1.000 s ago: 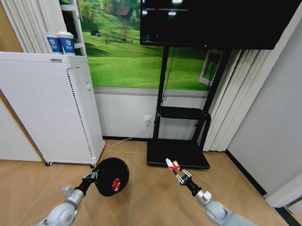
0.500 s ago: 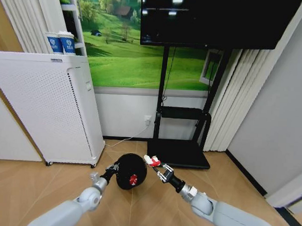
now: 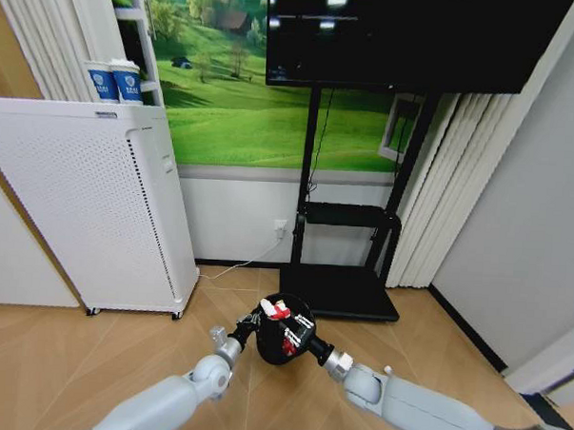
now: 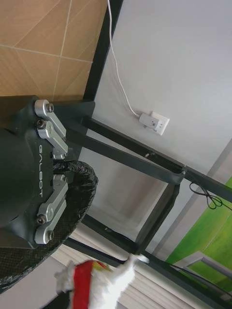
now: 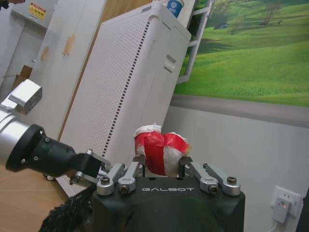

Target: Pick up the trash bin and place the garbage on the floor into it.

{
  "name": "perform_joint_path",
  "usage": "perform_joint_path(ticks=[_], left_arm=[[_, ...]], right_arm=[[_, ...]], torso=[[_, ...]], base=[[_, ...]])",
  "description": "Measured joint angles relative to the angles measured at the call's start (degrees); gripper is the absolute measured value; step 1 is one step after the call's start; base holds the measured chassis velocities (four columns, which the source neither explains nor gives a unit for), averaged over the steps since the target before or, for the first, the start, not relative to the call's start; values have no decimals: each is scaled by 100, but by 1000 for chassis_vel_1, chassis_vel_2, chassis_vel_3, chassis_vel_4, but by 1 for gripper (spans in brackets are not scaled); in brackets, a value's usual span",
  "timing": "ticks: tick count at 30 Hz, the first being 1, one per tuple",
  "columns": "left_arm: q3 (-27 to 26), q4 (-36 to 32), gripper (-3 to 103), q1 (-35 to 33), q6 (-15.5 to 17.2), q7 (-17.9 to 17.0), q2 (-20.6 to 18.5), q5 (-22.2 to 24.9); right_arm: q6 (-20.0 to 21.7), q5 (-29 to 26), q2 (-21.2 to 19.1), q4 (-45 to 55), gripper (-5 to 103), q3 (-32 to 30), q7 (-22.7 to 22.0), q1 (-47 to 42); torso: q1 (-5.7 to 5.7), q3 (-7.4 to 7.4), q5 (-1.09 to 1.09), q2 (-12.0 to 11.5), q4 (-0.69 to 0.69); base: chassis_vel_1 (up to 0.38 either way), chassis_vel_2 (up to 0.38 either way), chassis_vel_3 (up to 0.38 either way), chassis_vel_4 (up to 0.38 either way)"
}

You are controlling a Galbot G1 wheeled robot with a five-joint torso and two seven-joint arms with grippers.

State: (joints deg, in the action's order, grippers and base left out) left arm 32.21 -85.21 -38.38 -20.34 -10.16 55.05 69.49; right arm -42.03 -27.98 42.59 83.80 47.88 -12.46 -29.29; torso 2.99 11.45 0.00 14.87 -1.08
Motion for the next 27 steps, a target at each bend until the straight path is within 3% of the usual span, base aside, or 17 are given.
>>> perform_joint_path(ticks=[5, 11, 15, 17, 23, 25, 26, 27], left_arm=[[-50, -40, 8, -26, -3, 75, -59, -1], [-238, -40, 8, -71, -6, 106, -128, 17], [-281, -44, 8, -86, -6, 109, -176, 24], [-291, -59, 8, -89, -6, 106, -184, 28], [-457, -227, 8, -186, -23, 6, -262, 19], [-1015, -428, 8, -690, -42, -23, -559, -107], [-1538, -548, 8, -1244, -71, 44, -865, -238], [-1538, -548, 8, -1244, -71, 44, -865, -238]], right_arm=[[41, 31, 16, -23, 47, -80, -156, -157], [57, 73, 22, -22, 75, -204, -265, -269], [60, 91, -16, 10, 80, -241, -268, -295], [66, 95, -30, 45, 96, -248, -281, -315], [122, 62, 12, 70, 100, -554, -508, -556], [89, -50, 57, -182, 100, -1208, -515, -960], [-3, -61, 47, -370, 100, -1691, -394, -1334], [-3, -61, 47, -370, 100, -1691, -394, -1334]], torso=[[0, 0, 0, 1, -1], [0, 0, -1, 0, -1], [-1, 0, 0, 0, 0], [-1, 0, -1, 0, 0], [-1, 0, -2, 0, -4], [-1, 0, -1, 1, -1], [0, 0, -2, 1, 2], [0, 0, -2, 1, 2]], base=[[0, 0, 0, 0], [0, 0, 0, 0], [0, 0, 0, 0], [0, 0, 0, 0], [0, 0, 0, 0], [0, 0, 0, 0], [0, 0, 0, 0], [0, 0, 0, 0]])
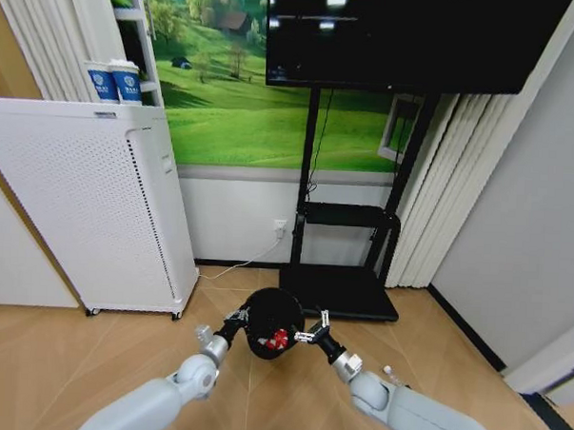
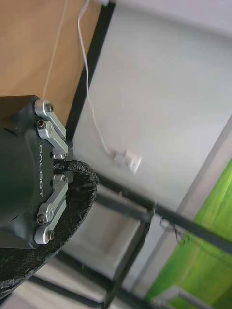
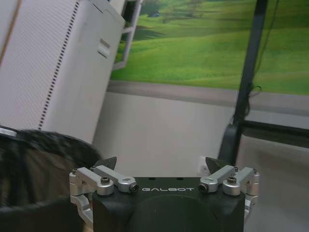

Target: Pick up the trash bin and place the garbage on the floor into it.

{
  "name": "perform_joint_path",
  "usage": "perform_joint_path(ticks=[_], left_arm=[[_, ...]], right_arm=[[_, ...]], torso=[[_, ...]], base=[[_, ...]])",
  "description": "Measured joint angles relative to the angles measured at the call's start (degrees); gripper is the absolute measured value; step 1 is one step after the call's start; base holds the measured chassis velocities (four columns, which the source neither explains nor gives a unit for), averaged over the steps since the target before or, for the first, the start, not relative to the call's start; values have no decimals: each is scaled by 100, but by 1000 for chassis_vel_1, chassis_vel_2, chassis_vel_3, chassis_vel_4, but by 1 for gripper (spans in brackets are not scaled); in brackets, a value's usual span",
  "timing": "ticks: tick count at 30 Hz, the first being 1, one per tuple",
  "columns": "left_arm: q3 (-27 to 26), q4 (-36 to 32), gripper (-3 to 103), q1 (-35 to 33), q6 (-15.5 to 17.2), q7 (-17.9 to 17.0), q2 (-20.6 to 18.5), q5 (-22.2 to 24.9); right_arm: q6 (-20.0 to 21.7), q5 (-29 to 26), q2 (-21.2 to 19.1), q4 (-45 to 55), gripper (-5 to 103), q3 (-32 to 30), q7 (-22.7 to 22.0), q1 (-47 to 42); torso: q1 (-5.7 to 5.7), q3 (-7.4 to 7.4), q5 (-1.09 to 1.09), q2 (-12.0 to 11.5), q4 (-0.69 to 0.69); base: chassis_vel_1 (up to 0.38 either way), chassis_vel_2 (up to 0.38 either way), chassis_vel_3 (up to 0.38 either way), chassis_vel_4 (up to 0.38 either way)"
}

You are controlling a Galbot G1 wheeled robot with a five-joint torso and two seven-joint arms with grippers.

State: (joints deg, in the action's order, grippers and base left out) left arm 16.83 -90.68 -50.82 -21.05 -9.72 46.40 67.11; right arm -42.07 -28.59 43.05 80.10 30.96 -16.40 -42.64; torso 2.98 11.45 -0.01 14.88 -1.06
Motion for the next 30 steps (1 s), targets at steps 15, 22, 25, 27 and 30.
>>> perform_joint_path(ticks=[15, 22, 25, 27, 30], left_arm=[[-1897, -598, 8, -2057, -91, 327, -320, -464], [-1914, -631, 8, -2190, -106, 320, -155, -580], [-1898, -630, 8, -2200, -113, 313, -117, -618], [-1888, -641, 8, -2218, -113, 289, -88, -648], [-1886, -647, 8, -2252, -122, 259, -67, -684]], right_arm=[[-311, 214, -107, -347, 100, -1012, 285, -959], [-329, 303, -63, -465, 100, -946, 279, -965], [-337, 425, -6, -548, 100, -931, 202, -949], [-349, 675, 58, -640, 100, -929, 61, -908], [-303, 777, 65, -657, 100, -889, -77, -891]], torso=[[-1, 0, 0, 0, 0], [-1, 0, 4, 1, -4], [0, 1, -1, 0, -4], [0, 1, 6, 0, -1], [-1, 0, -3, 1, -1]], base=[[-67, -64, 75, 69], [-235, -224, 211, 218], [-276, -272, 287, 277], [-295, -314, 294, 309], [-308, -327, 311, 310]])
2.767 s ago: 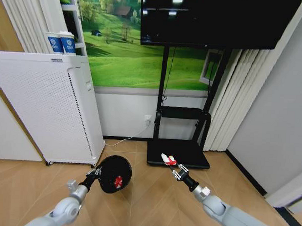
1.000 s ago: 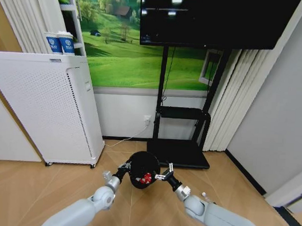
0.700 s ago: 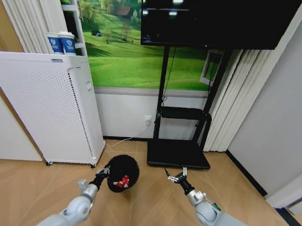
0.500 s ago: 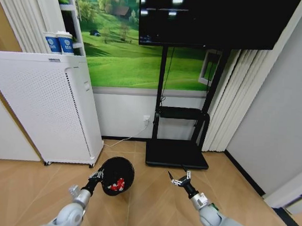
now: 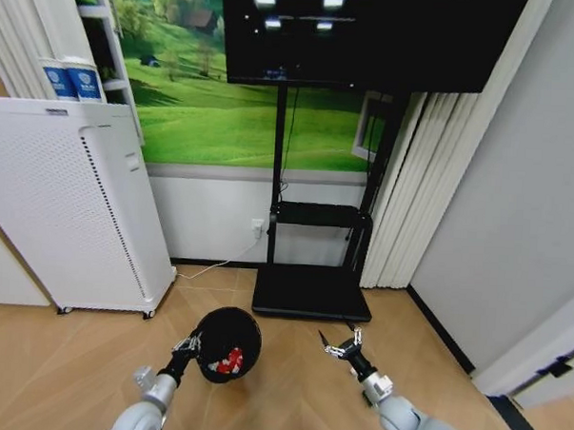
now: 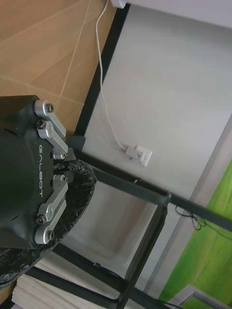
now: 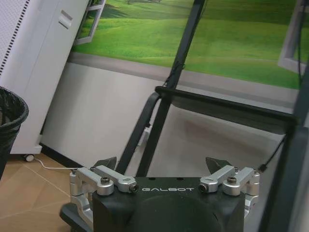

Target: Pick up the trash bin and place the garbage on the floor into it.

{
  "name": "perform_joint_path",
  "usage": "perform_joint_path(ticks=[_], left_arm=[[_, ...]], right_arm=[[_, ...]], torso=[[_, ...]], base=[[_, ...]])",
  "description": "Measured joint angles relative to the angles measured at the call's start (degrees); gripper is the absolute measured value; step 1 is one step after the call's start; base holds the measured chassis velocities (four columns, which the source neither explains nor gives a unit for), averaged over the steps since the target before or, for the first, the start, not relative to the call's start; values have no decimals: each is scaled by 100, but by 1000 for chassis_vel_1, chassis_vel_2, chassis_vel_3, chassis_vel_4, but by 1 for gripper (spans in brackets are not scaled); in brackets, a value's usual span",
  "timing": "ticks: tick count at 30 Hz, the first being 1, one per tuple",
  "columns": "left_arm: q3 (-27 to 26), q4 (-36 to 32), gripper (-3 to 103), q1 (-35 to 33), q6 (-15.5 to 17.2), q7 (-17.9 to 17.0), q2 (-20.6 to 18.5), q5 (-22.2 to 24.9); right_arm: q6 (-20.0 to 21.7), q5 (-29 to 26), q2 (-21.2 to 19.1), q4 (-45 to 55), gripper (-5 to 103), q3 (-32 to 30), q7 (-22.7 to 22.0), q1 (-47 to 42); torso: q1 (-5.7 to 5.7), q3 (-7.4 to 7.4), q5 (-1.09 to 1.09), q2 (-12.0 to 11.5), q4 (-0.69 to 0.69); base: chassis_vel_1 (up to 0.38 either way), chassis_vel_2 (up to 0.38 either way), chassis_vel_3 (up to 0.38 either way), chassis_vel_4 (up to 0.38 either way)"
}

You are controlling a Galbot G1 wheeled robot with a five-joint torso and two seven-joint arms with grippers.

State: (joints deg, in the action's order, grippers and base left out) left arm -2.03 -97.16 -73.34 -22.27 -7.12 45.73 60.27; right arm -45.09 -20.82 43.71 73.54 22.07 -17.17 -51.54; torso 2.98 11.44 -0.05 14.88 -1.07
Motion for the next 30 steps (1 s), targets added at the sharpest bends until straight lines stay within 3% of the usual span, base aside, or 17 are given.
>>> perform_joint_path(ticks=[3, 7, 15, 20, 23, 30], left_arm=[[-59, -6, 8, -105, -9, -11, 9, -55], [-178, -34, 8, -277, -32, -24, 18, -89], [-858, -299, 8, -1222, -90, -95, 85, -217], [-1520, -390, 8, -1807, -167, 175, 110, -229], [-1677, -339, 8, -1950, -207, 266, 137, -227], [-1786, -209, 8, -2146, -277, 413, 451, -307]], right_arm=[[134, 206, 46, -51, 100, 89, -237, 2], [215, 320, 125, -173, 100, 241, -391, 17], [306, 374, 416, -692, 100, 928, -547, 117], [312, 305, 671, -1189, 100, 1278, -667, 218], [384, 165, 712, -1351, 100, 1422, -744, 226], [494, -61, 828, -2024, 100, 1513, -786, 198]], torso=[[1, 2, 11, -1, -5], [1, 1, 1, 0, -5], [1, 1, 5, -1, 3], [1, 1, 6, -1, 1], [1, 1, 5, -1, -5], [0, 1, 3, -2, -1]], base=[[-249, -295, 232, 227], [-112, -165, 136, 116], [36, 62, -37, -42], [28, 33, -15, -10], [0, 0, 0, 0], [0, 0, 0, 0]])
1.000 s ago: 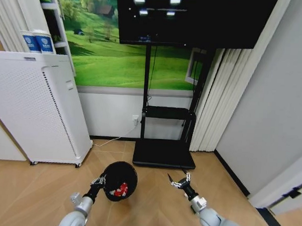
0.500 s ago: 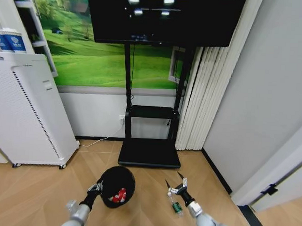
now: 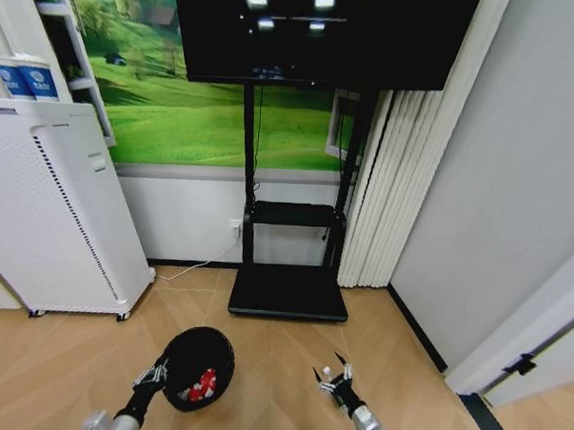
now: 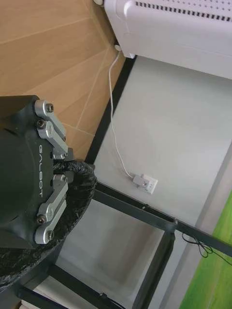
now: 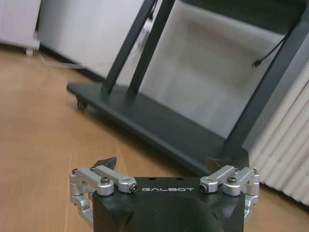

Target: Pick up the trash bin and place the garbage on the floor into it.

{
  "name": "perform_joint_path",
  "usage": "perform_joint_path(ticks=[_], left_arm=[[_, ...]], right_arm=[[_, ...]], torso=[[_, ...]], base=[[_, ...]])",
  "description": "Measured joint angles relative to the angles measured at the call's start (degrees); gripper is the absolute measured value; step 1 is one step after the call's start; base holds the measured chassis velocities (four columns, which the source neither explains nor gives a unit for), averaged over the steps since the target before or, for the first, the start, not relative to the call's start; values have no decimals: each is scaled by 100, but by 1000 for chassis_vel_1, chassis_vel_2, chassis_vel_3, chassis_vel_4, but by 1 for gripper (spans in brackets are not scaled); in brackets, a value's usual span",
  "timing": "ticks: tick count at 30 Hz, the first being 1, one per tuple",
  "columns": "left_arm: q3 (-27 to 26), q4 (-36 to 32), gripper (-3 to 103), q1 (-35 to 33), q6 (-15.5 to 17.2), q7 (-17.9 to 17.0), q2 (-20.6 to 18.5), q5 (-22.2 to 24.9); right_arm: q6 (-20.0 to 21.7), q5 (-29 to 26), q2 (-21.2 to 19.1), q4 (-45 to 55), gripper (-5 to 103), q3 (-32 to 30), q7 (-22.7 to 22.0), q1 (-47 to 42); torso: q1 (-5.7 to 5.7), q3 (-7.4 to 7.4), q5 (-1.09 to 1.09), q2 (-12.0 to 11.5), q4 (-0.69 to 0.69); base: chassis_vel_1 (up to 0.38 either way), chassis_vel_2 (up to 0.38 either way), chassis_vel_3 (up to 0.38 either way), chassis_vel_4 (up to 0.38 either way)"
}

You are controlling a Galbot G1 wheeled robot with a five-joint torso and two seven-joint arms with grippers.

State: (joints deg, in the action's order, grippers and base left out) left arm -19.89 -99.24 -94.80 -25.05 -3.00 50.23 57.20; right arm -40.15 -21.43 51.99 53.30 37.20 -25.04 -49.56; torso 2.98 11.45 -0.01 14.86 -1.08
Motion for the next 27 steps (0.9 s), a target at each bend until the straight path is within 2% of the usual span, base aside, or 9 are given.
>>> perform_joint_path(ticks=[2, 8, 21, 27], left_arm=[[7, 137, 8, -24, -38, 66, 156, -57], [170, 268, 8, 115, -58, 93, 285, -98], [282, 357, 8, 242, -61, 154, 312, -111], [329, 455, 8, 370, -63, 169, 276, -94]], right_arm=[[36, -17, 15, -240, 100, 29, 55, -49], [189, -47, 79, -461, 100, 251, 66, -127], [489, -267, 193, -1073, 100, 639, 63, 101], [548, -198, 310, -1311, 100, 851, 16, 129]], torso=[[0, 0, 0, 0, 0], [0, 0, 3, 0, -2], [0, 0, 1, 0, 0], [0, 1, 1, 0, -2]], base=[[0, 0, 0, 0], [0, 0, 0, 0], [0, 0, 0, 0], [0, 0, 0, 0]])
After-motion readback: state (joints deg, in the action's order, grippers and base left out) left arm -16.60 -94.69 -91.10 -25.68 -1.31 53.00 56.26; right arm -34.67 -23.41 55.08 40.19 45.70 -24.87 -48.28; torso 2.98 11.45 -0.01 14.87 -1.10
